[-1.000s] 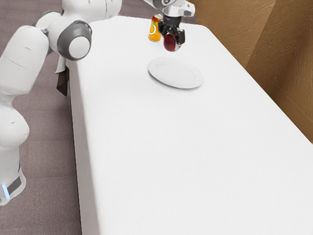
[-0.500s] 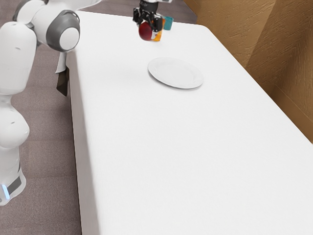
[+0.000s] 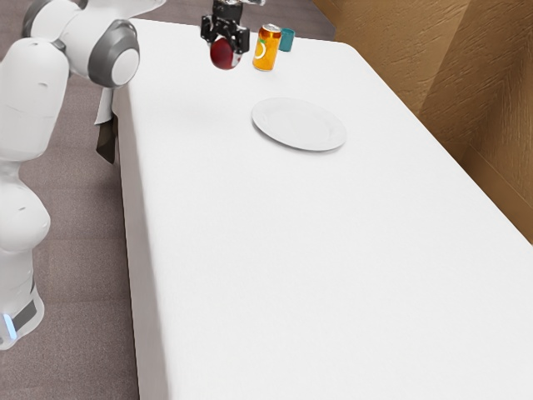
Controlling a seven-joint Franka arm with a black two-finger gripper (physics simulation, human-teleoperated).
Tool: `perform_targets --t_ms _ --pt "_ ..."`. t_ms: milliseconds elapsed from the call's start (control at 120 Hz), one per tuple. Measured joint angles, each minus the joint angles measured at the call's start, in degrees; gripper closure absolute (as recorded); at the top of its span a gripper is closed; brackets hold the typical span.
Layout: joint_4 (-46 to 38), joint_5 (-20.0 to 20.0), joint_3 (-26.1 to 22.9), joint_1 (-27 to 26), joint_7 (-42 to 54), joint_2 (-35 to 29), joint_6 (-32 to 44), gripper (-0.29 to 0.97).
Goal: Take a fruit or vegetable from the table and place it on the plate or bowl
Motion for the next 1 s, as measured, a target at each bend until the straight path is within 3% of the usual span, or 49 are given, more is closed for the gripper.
perform_targets --t_ms 283,750,1000 --pt "0.49 -2.62 -7.69 -0.06 1.36 4.99 9.05 0.46" --pt "3.86 -3.44 -13.18 0.05 1.13 14.43 30.26 0.44" --pt "4.70 -3.35 -14.53 0.75 0.01 17.79 37.43 0.44"
